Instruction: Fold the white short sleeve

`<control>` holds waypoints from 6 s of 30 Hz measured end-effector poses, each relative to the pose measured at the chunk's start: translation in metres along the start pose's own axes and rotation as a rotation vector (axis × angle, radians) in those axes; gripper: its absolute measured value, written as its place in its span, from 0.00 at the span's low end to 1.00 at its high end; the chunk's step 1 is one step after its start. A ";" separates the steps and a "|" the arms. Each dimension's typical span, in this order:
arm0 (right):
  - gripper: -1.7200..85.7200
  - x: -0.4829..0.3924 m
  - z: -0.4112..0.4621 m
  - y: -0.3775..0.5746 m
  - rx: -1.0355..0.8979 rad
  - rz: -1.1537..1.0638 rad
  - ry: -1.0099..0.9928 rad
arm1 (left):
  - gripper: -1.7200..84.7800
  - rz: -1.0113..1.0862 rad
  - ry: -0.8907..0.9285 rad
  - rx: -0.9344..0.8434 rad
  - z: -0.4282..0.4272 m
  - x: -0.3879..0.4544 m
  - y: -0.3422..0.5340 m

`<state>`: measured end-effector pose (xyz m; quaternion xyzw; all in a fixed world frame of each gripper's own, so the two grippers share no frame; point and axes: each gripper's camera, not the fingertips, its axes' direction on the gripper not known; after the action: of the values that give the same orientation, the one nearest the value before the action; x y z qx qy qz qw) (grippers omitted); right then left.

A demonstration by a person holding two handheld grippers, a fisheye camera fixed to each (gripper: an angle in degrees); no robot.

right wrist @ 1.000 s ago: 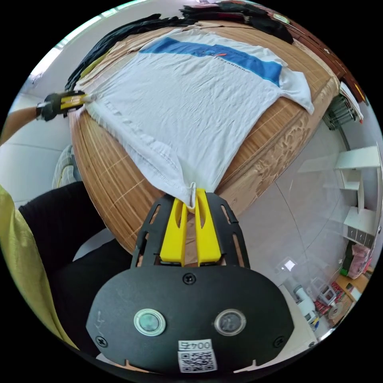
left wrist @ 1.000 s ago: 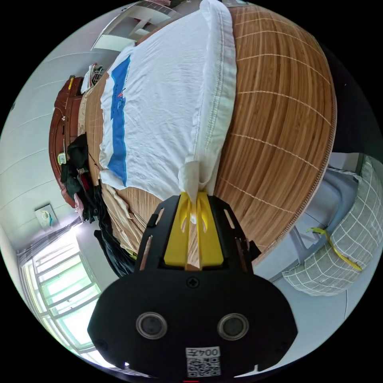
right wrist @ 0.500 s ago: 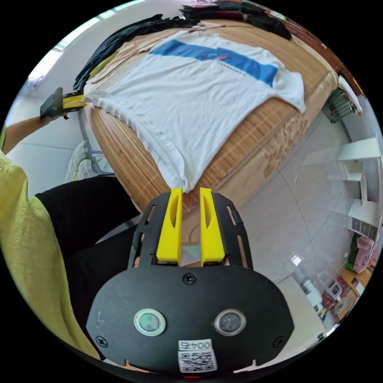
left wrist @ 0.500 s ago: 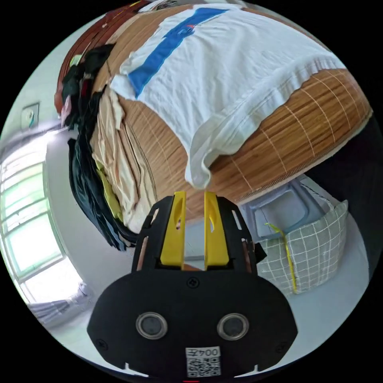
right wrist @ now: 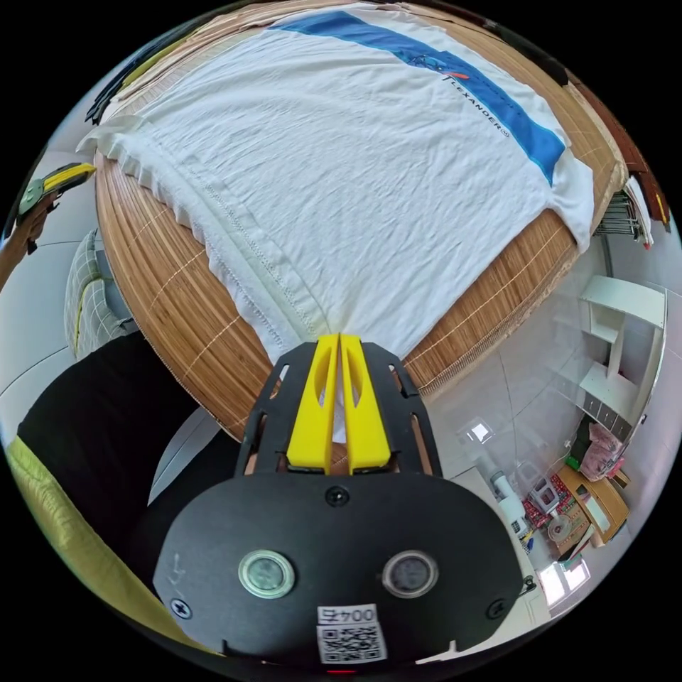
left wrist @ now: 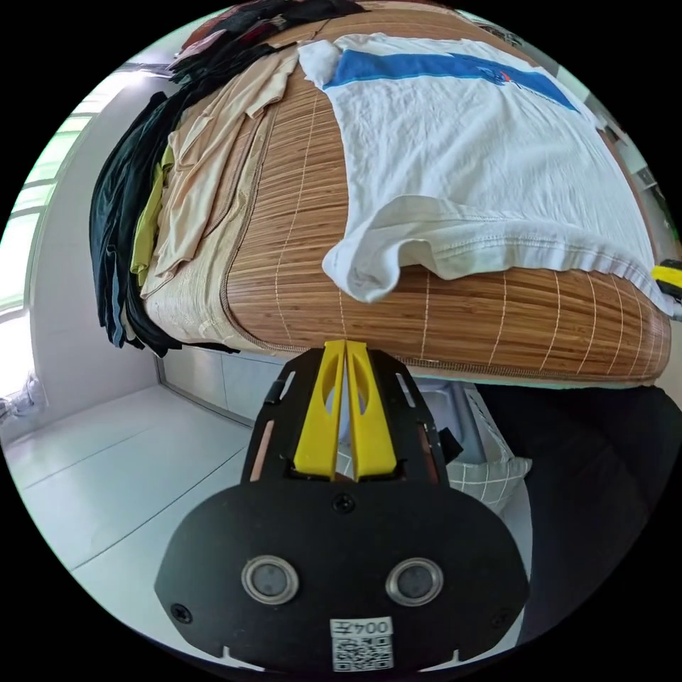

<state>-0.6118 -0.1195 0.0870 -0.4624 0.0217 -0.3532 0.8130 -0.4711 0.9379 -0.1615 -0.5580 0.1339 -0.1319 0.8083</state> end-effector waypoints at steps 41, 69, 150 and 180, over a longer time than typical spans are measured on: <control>0.09 0.140 0.047 0.147 0.110 0.283 -0.795 | 0.12 -0.026 0.419 0.056 -0.258 -0.043 -0.082; 0.03 0.084 0.013 0.123 0.106 -0.093 -0.272 | 0.04 -0.001 0.372 -0.010 -0.244 0.020 -0.106; 0.08 -0.031 -0.098 0.042 0.282 -0.827 -0.094 | 0.12 1.015 0.069 0.137 0.049 0.089 0.022; 0.02 0.019 -0.090 0.110 0.046 -0.161 -0.035 | 0.04 0.842 0.035 0.307 0.060 0.029 -0.069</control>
<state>-0.5695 -0.1610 -0.0430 -0.4500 -0.0380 -0.4098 0.7925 -0.4265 0.9556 -0.0782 -0.3262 0.3419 0.1810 0.8625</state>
